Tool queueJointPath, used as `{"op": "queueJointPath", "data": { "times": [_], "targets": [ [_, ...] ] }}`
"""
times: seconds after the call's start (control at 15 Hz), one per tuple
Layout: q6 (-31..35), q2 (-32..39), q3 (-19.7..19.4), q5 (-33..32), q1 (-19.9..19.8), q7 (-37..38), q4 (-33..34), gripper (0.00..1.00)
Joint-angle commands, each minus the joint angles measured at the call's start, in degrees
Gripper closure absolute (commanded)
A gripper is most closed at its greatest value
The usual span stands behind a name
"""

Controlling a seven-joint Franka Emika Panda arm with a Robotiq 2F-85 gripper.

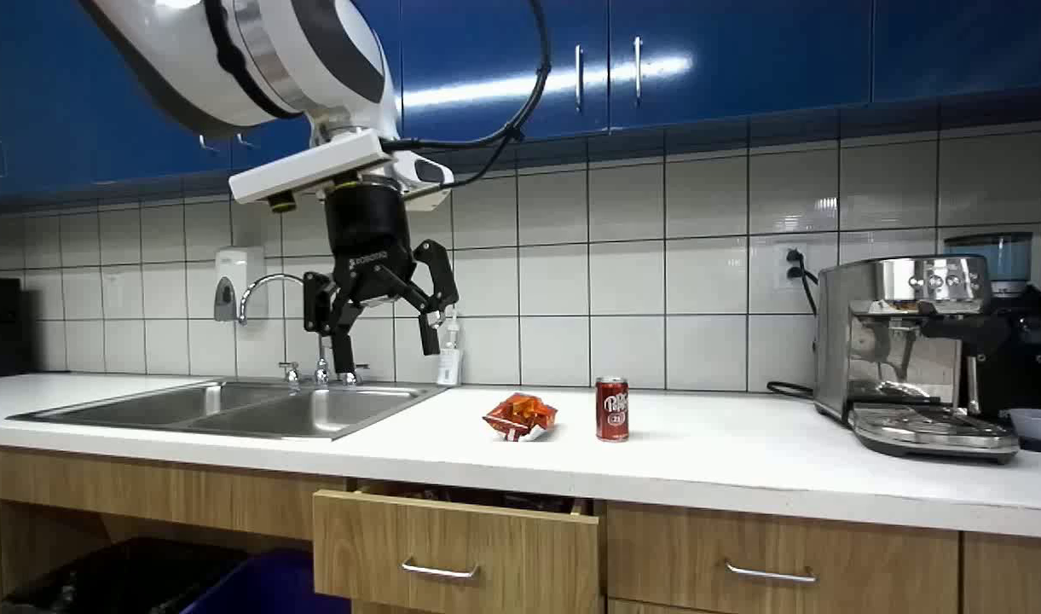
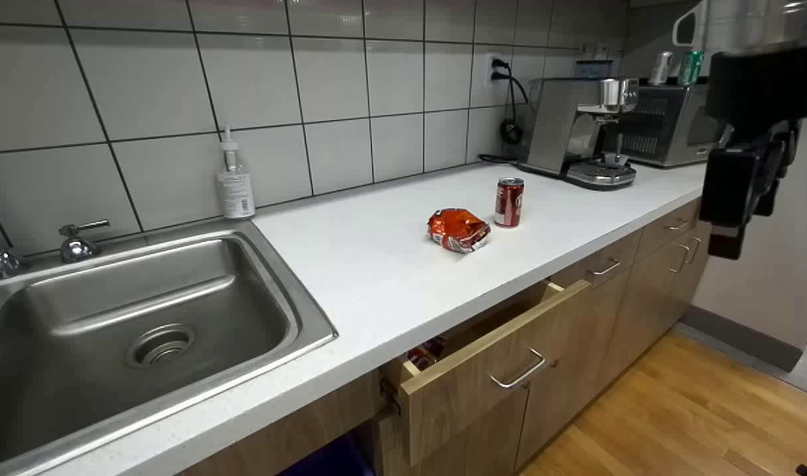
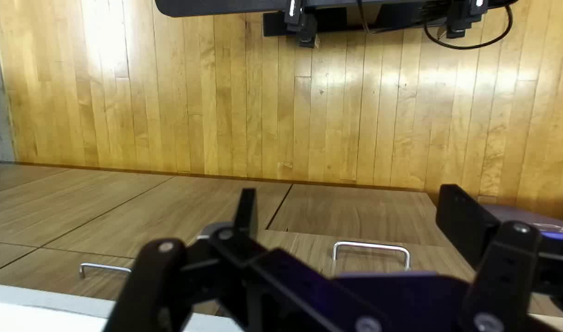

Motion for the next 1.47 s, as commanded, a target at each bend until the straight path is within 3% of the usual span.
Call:
{"op": "queueJointPath", "data": {
  "times": [0.0, 0.53, 1.4],
  "targets": [
    [-0.1, 0.0, -0.4, -0.2, 0.4, 0.2, 0.1, 0.0],
    [3.5, 2.4, -0.5, 0.4, 0.6, 1.1, -0.2, 0.0],
    [24.3, 15.9, -1.0, 2.3, 0.2, 4.5, 1.1, 0.0]
  ]
}}
